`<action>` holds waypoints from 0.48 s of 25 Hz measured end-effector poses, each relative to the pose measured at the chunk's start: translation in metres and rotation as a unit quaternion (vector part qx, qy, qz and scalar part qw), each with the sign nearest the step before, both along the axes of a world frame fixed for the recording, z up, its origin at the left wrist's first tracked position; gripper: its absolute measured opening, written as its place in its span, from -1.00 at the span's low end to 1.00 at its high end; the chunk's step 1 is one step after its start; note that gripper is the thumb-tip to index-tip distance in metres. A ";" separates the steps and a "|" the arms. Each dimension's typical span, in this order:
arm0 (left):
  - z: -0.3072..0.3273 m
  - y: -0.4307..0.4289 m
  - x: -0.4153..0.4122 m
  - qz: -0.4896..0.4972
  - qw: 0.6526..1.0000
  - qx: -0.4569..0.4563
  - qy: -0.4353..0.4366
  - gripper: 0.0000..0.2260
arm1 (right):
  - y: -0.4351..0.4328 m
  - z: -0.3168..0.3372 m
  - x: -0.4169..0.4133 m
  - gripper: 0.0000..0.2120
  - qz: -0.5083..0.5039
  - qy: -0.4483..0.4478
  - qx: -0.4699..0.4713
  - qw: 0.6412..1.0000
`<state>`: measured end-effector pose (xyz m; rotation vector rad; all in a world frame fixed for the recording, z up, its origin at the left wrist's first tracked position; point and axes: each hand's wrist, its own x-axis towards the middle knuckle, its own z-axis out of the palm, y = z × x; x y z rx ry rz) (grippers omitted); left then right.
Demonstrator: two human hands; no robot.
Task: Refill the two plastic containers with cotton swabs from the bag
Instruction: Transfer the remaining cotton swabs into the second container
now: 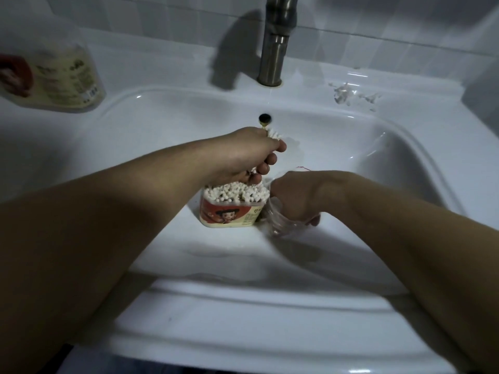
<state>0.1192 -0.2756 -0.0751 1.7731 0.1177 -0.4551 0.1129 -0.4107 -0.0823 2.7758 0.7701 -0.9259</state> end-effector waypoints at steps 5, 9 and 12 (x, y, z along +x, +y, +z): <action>0.001 -0.001 -0.001 -0.004 1.000 0.006 -0.002 -0.86 | 0.002 0.007 -0.005 -0.74 0.003 0.032 0.041 0.999; 0.000 0.000 0.000 -0.003 1.000 0.011 -0.004 -0.85 | -0.001 0.015 -0.002 -0.68 -0.015 0.055 0.058 0.997; -0.002 0.000 0.001 -0.006 1.000 0.006 -0.003 -0.86 | -0.005 0.015 0.005 -0.64 -0.011 0.030 0.062 0.998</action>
